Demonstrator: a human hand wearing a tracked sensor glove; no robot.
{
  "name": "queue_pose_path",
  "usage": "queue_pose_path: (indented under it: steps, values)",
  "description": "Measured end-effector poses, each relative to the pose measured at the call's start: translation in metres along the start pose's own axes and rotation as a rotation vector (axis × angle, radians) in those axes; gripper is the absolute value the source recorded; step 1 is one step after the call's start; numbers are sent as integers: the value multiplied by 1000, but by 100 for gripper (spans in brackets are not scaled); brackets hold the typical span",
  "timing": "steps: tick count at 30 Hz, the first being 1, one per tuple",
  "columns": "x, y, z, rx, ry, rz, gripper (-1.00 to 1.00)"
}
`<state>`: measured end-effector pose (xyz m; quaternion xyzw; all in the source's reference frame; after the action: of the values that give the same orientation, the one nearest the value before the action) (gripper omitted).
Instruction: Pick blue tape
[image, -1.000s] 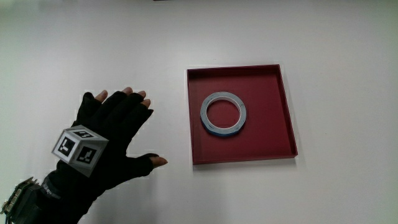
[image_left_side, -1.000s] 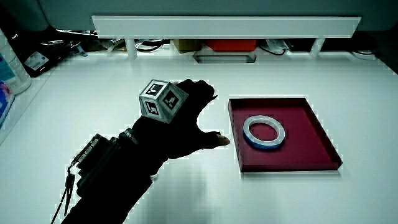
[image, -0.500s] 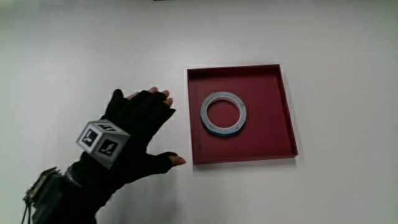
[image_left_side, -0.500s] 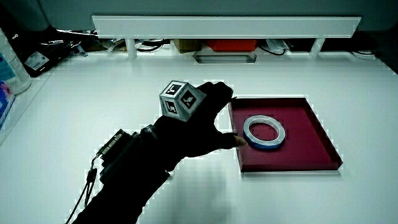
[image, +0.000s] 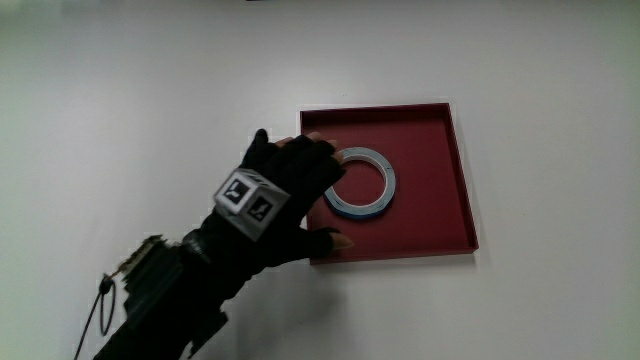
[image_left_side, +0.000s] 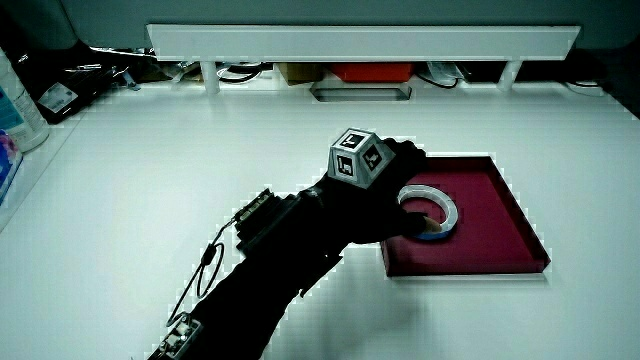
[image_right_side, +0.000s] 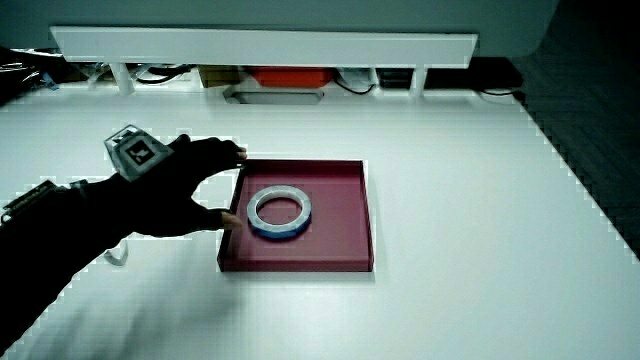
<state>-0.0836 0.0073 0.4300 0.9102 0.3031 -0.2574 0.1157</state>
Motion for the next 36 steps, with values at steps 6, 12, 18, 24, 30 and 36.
queue_pose_path:
  steps: [6, 12, 18, 24, 30, 36]
  values:
    - [8, 23, -15, -115, 90, 50, 0]
    - [5, 39, -35, -195, 130, 92, 0]
    - [-5, 48, -53, -260, 79, 132, 0]
    - [-10, 54, -70, -305, 100, 153, 0]
    - [-9, 57, -81, -349, 112, 150, 0]
    - [-9, 61, -84, -368, 106, 141, 6]
